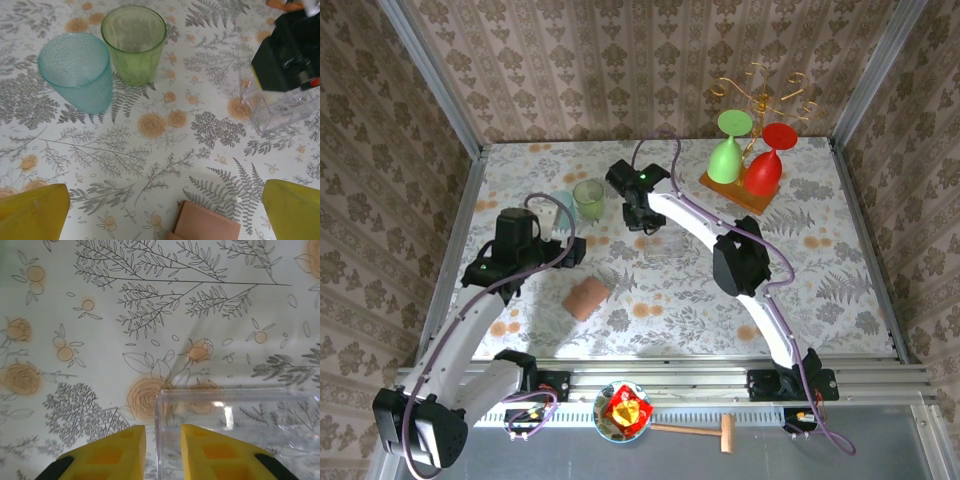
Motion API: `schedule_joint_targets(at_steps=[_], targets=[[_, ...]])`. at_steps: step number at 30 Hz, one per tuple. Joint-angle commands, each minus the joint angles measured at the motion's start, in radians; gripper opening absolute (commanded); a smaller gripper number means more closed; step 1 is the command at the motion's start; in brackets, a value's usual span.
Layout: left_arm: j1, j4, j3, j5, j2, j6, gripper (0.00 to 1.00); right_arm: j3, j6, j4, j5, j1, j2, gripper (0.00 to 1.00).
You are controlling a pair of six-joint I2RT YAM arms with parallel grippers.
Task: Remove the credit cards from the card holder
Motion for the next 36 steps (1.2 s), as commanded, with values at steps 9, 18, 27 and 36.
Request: schedule_joint_targets(at_steps=[9,18,27,36], targets=[[-0.11,-0.029,-0.031,-0.012,0.129,-0.154,1.0,-0.315,0.007,0.138,-0.053,0.005,-0.328,0.31],[-0.116,-0.025,0.013,-0.003,0.321,-0.233,0.98,-0.618,0.027,0.237,-0.066,0.006,-0.545,0.32],[-0.128,0.094,0.006,0.104,0.454,-0.273,0.97,-0.739,0.034,0.264,-0.068,0.003,-0.627,0.32],[-0.189,0.12,0.012,0.141,0.542,-0.298,0.97,-0.771,0.039,0.266,-0.067,0.003,-0.654,0.32]])
